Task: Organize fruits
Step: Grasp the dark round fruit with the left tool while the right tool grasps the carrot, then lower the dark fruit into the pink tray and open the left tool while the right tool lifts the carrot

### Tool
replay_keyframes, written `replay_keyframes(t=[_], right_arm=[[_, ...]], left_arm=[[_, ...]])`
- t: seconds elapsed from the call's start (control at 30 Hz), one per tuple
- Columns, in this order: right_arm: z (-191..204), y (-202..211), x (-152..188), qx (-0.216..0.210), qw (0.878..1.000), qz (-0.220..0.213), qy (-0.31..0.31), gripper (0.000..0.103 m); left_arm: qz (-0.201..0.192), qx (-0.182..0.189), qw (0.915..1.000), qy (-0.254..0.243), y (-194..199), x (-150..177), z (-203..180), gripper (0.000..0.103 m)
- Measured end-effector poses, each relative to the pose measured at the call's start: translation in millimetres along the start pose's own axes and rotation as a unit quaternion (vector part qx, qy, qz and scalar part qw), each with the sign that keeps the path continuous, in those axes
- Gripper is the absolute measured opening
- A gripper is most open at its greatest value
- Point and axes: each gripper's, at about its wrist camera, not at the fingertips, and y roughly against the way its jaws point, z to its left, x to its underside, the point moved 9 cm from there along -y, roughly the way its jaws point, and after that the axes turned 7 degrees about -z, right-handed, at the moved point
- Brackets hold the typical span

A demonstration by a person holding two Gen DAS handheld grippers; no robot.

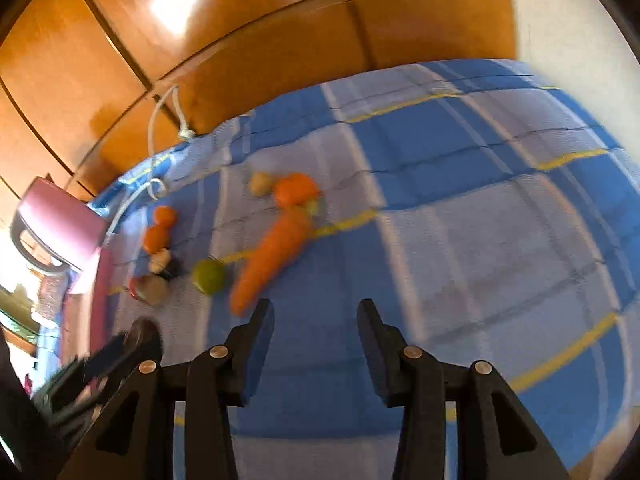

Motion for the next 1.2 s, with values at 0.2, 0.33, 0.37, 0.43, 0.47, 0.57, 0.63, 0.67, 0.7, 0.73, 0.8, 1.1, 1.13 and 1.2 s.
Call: replay_keyframes(t=[0.2, 0.33, 0.37, 0.43, 0.47, 0.57, 0.63, 0.67, 0.7, 0.73, 0.8, 1.1, 1.13, 1.2], right_arm=[[18, -46, -18, 0.026, 0.999, 0.009, -0.017, 0.044], [15, -65, -18, 0.044, 0.998, 0.027, -0.024, 0.042], [14, -69, -16, 0.051, 0.998, 0.033, -0.021, 0.041], [19, -70, -15, 0.055, 0.998, 0.028, -0.003, 0.039], [21, -69, -14, 0.056, 0.998, 0.026, 0.007, 0.039], [27, -63, -9, 0.053, 0.998, 0.029, 0.023, 0.034], [30, -56, -4, 0.057, 0.997, 0.025, 0.045, 0.025], [32, -52, -3, 0.058, 0.997, 0.023, 0.054, 0.021], [33, -48, -1, 0.061, 0.996, 0.019, 0.062, 0.019], [34, -44, 0, 0.063, 0.995, 0.016, 0.071, 0.011], [36, -39, 1, 0.065, 0.994, 0.012, 0.086, 0.006], [35, -54, -3, 0.069, 0.995, 0.029, 0.06, 0.035], [36, -59, -4, 0.071, 0.995, 0.033, 0.061, 0.035], [38, -66, -2, 0.07, 0.995, 0.037, 0.062, 0.035]], left_arm=[[-0.056, -0.064, 0.9948, 0.055, 45, -21, 80, 0.04], [-0.077, -0.122, 0.9859, 0.084, 61, -30, 136, 0.04], [-0.079, -0.145, 0.982, 0.093, 64, -29, 156, 0.04], [-0.071, -0.168, 0.9778, 0.103, 64, -23, 180, 0.04], [-0.063, -0.182, 0.9746, 0.114, 63, -18, 195, 0.04], [-0.04, -0.21, 0.965, 0.152, 58, 2, 228, 0.04], [-0.031, -0.222, 0.9598, 0.17, 58, 13, 239, 0.04], [-0.029, -0.227, 0.9571, 0.177, 59, 19, 243, 0.041], [-0.028, -0.231, 0.9556, 0.181, 57, 21, 244, 0.043], [-0.027, -0.231, 0.9553, 0.182, 58, 24, 245, 0.045], [-0.027, -0.234, 0.9548, 0.181, 58, 28, 244, 0.055], [-0.05, -0.229, 0.9575, 0.168, 82, 24, 218, 0.067], [-0.05, -0.229, 0.9579, 0.165, 84, 24, 215, 0.068], [-0.052, -0.227, 0.9593, 0.159, 88, 25, 209, 0.068]])
